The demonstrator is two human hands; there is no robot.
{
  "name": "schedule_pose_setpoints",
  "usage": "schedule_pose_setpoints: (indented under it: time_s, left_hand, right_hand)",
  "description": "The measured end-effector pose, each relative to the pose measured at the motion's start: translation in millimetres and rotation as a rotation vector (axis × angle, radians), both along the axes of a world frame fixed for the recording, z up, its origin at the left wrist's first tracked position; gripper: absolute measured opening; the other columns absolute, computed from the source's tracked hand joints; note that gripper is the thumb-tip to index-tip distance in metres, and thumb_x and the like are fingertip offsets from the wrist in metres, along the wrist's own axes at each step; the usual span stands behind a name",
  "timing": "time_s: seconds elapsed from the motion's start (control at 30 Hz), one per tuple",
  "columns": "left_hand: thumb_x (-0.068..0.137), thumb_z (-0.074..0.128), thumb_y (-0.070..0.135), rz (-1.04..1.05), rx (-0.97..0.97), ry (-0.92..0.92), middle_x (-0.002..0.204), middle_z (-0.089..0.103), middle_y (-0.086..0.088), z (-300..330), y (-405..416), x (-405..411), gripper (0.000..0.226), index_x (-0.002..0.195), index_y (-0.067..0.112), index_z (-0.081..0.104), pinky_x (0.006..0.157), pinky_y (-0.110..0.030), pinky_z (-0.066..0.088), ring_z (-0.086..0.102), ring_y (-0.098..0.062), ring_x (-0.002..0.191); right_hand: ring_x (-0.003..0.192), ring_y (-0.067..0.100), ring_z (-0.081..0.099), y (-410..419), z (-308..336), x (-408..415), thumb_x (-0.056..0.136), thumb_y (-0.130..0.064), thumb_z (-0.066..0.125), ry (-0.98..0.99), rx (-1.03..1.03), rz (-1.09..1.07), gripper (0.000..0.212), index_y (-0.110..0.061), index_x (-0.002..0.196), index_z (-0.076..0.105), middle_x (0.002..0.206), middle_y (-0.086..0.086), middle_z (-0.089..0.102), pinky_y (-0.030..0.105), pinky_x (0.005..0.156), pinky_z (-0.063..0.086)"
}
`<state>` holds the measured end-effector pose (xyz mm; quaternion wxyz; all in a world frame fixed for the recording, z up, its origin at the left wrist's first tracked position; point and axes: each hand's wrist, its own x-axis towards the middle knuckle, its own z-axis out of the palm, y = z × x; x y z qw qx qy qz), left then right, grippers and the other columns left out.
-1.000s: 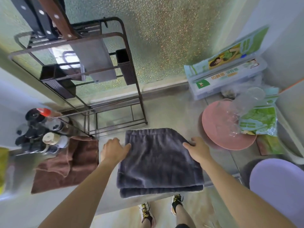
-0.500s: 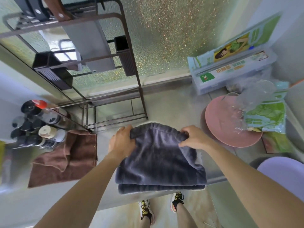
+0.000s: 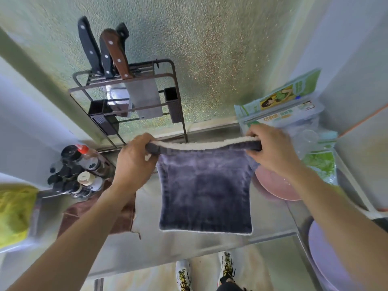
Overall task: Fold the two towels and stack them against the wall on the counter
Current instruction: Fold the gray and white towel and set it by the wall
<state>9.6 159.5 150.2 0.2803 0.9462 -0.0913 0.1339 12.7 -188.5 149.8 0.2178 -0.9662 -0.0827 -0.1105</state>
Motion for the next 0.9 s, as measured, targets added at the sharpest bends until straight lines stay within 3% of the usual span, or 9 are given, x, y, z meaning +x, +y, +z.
schedule_pose_setpoints:
  time_s: [0.13, 0.27, 0.43, 0.53, 0.63, 0.73, 0.8, 0.9]
  left_hand:
    - [0.074, 0.072, -0.008, -0.057, 0.136, 0.134, 0.095, 0.071, -0.005, -56, 9, -35, 0.032, 0.098, 0.013, 0.067, 0.070, -0.037, 0.053, 0.067, -0.028, 0.079]
    - [0.078, 0.061, -0.008, -0.056, 0.246, 0.441, 0.111, 0.070, -0.004, -123, 6, -55, 0.034, 0.102, 0.014, 0.071, 0.075, -0.031, 0.049, 0.068, -0.029, 0.092]
    - [0.084, 0.058, 0.003, -0.105, 0.374, 0.602, 0.146, 0.054, -0.006, -176, 9, -78, 0.036, 0.113, 0.018, 0.074, 0.093, -0.036, 0.055, 0.069, -0.029, 0.107]
    - [0.086, 0.057, 0.001, -0.136, 0.471, 0.682, 0.151, 0.044, -0.009, -195, 15, -91, 0.050, 0.131, 0.020, 0.064, 0.098, -0.038, 0.052, 0.061, -0.031, 0.118]
    - [0.085, 0.055, 0.002, -0.072, 0.385, 0.723, 0.140, 0.050, -0.013, -206, 17, -99, 0.053, 0.134, 0.021, 0.063, 0.102, -0.036, 0.048, 0.059, -0.030, 0.120]
    - [0.091, 0.056, 0.012, 0.096, 0.186, 0.663, 0.118, 0.062, -0.013, -207, 11, -91, 0.029, 0.113, 0.017, 0.075, 0.091, -0.037, 0.052, 0.067, -0.032, 0.100]
    - [0.093, 0.061, 0.018, 0.188, 0.071, 0.601, 0.110, 0.064, -0.016, -205, 6, -75, 0.018, 0.107, 0.011, 0.071, 0.085, -0.042, 0.056, 0.068, -0.036, 0.093]
    - [0.093, 0.068, 0.024, 0.295, -0.071, 0.560, 0.118, 0.066, -0.018, -201, -3, -39, 0.033, 0.119, 0.005, 0.061, 0.088, -0.046, 0.055, 0.066, -0.037, 0.103]
  right_hand:
    - [0.086, 0.028, 0.062, 7, -54, -40, 0.066, 0.000, 0.076, 0.131, -0.046, 0.038, 0.029, -0.016, 0.088, 0.065, 0.091, 0.003, 0.066, 0.037, 0.067, 0.049]
    - [0.091, 0.023, 0.062, 18, -130, -81, 0.075, -0.008, 0.074, 0.338, -0.154, 0.090, 0.023, -0.020, 0.093, 0.066, 0.099, -0.003, 0.064, 0.036, 0.076, 0.052]
    - [0.096, 0.019, 0.061, 22, -196, -134, 0.079, -0.007, 0.072, 0.473, -0.231, 0.076, 0.026, -0.022, 0.100, 0.067, 0.102, -0.007, 0.065, 0.033, 0.085, 0.052]
    - [0.104, 0.021, 0.060, 19, -214, -150, 0.077, -0.003, 0.071, 0.500, -0.216, 0.052, 0.030, -0.020, 0.101, 0.069, 0.108, -0.005, 0.065, 0.033, 0.083, 0.054]
    - [0.115, 0.014, 0.051, 19, -222, -164, 0.078, -0.024, 0.067, 0.541, -0.159, 0.016, 0.029, -0.024, 0.107, 0.070, 0.119, -0.009, 0.058, 0.028, 0.089, 0.053]
    - [0.114, 0.012, 0.049, 22, -225, -161, 0.083, -0.043, 0.066, 0.519, -0.007, -0.157, 0.026, -0.024, 0.100, 0.073, 0.115, -0.009, 0.055, 0.026, 0.082, 0.052]
    - [0.110, 0.017, 0.053, 21, -223, -142, 0.089, -0.044, 0.064, 0.456, 0.092, -0.286, 0.027, -0.022, 0.102, 0.070, 0.111, -0.005, 0.058, 0.028, 0.083, 0.046]
    - [0.113, 0.025, 0.057, 18, -215, -93, 0.093, -0.037, 0.065, 0.424, 0.316, -0.433, 0.037, -0.015, 0.122, 0.059, 0.119, 0.004, 0.063, 0.036, 0.094, 0.046]
